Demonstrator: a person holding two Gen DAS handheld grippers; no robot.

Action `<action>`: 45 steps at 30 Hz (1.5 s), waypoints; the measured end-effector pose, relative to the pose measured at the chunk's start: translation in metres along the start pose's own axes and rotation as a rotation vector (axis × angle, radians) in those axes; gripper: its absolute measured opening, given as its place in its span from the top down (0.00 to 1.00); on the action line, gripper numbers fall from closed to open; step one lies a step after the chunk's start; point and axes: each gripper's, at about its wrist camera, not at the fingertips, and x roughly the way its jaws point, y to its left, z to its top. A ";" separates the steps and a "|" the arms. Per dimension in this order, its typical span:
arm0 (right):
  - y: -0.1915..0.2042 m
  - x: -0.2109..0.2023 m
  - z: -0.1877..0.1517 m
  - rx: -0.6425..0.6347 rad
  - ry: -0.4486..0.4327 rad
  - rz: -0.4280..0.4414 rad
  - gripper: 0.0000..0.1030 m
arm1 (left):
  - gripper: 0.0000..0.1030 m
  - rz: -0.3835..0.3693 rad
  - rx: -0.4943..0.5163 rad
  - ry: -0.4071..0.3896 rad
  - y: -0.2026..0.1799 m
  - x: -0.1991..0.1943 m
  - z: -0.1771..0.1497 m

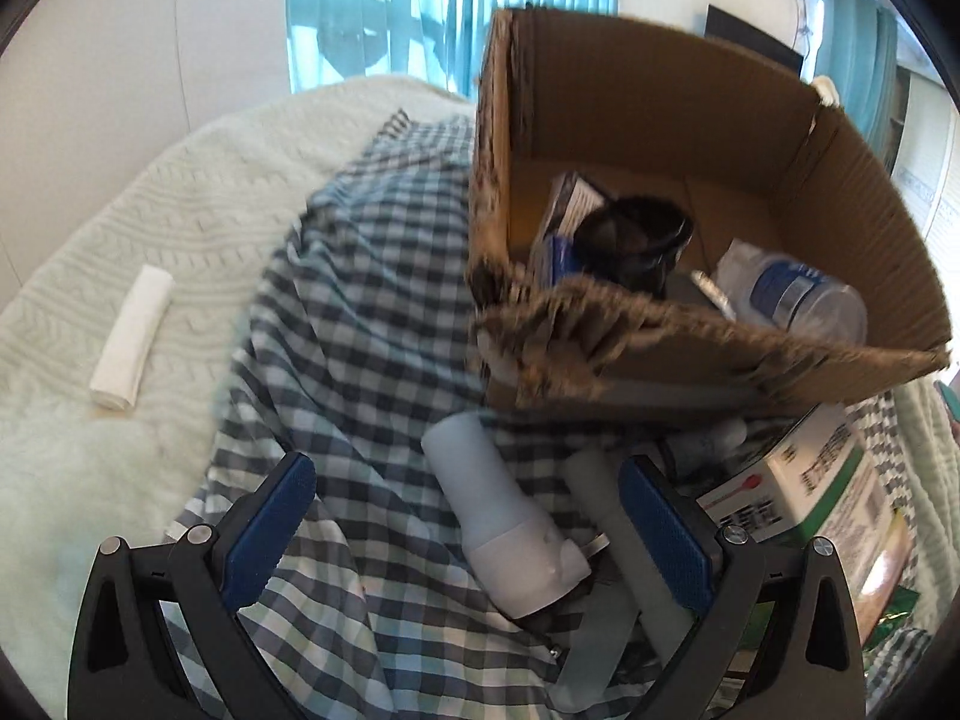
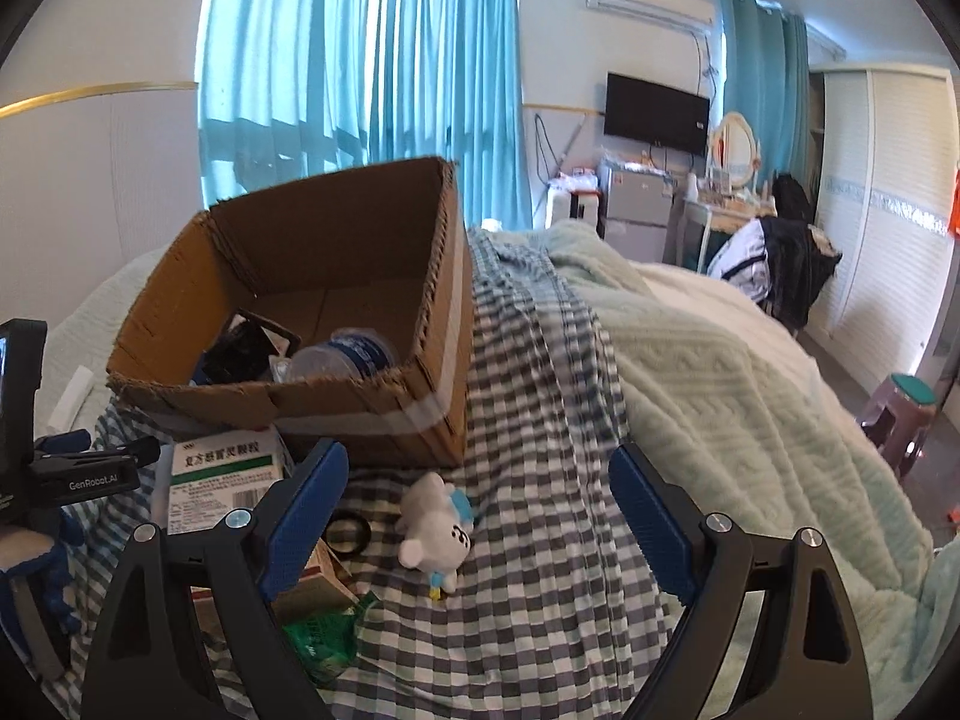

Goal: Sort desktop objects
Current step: 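Grasp the white plastic part with the left tool while the right grasps the white figurine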

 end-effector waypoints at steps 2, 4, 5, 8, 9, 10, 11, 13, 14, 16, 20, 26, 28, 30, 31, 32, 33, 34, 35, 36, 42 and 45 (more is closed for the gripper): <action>0.001 0.009 -0.006 0.001 0.034 0.006 0.13 | 0.00 0.002 0.004 0.028 -0.001 0.008 -0.003; 0.003 0.018 -0.011 0.001 0.068 0.017 0.13 | 0.00 0.001 0.003 0.048 -0.002 0.013 -0.005; 0.003 0.022 -0.013 0.001 0.080 0.019 0.13 | 0.00 0.001 0.004 0.058 -0.002 0.016 -0.006; 0.006 0.033 -0.019 -0.006 0.119 0.016 0.13 | 0.00 -0.002 0.001 0.091 -0.001 0.025 -0.008; 0.007 0.038 -0.021 -0.007 0.134 0.017 0.13 | 0.00 -0.003 0.000 0.103 -0.001 0.028 -0.009; 0.010 0.043 -0.023 -0.008 0.149 0.022 0.13 | 0.02 -0.004 0.000 0.115 -0.002 0.031 -0.010; 0.010 0.048 -0.025 -0.009 0.165 0.026 0.13 | 0.05 -0.003 0.000 0.130 -0.002 0.035 -0.011; 0.012 0.056 -0.029 -0.009 0.193 0.025 0.13 | 0.13 -0.013 -0.001 0.159 -0.002 0.041 -0.014; 0.011 0.058 -0.030 -0.005 0.203 0.026 0.13 | 0.17 -0.034 -0.007 0.175 -0.002 0.045 -0.016; 0.009 0.065 -0.032 0.010 0.226 0.033 0.14 | 0.19 -0.047 -0.012 0.189 -0.002 0.048 -0.017; 0.004 0.074 -0.035 0.045 0.251 0.053 0.14 | 0.19 -0.046 0.006 0.208 -0.008 0.052 -0.021; -0.005 0.088 -0.038 0.111 0.284 0.072 0.14 | 0.56 -0.072 0.012 0.208 -0.012 0.048 -0.025; -0.010 0.091 -0.038 0.146 0.281 0.066 0.17 | 0.57 -0.069 0.013 0.204 -0.012 0.046 -0.027; -0.012 0.096 -0.038 0.168 0.291 0.079 0.18 | 0.57 -0.071 0.008 0.200 -0.011 0.043 -0.028; -0.012 0.100 -0.039 0.174 0.302 0.094 0.18 | 0.57 -0.071 0.007 0.197 -0.011 0.041 -0.029; -0.012 0.103 -0.039 0.180 0.313 0.106 0.18 | 0.57 -0.071 0.008 0.194 -0.011 0.039 -0.029; -0.013 0.105 -0.040 0.188 0.323 0.111 0.18 | 0.57 -0.069 0.011 0.188 -0.012 0.035 -0.030; -0.015 0.108 -0.042 0.201 0.336 0.121 0.18 | 0.57 -0.067 0.014 0.181 -0.013 0.032 -0.031; -0.016 0.109 -0.043 0.212 0.345 0.129 0.18 | 0.57 -0.066 0.017 0.175 -0.013 0.028 -0.031; -0.017 0.110 -0.044 0.221 0.357 0.139 0.18 | 0.57 -0.065 0.021 0.168 -0.014 0.024 -0.031; -0.013 0.110 -0.046 0.236 0.396 0.201 0.50 | 0.57 -0.050 0.061 0.102 -0.015 -0.009 -0.029; -0.011 0.106 -0.046 0.235 0.399 0.211 0.58 | 0.57 -0.059 0.062 0.087 -0.011 -0.023 -0.028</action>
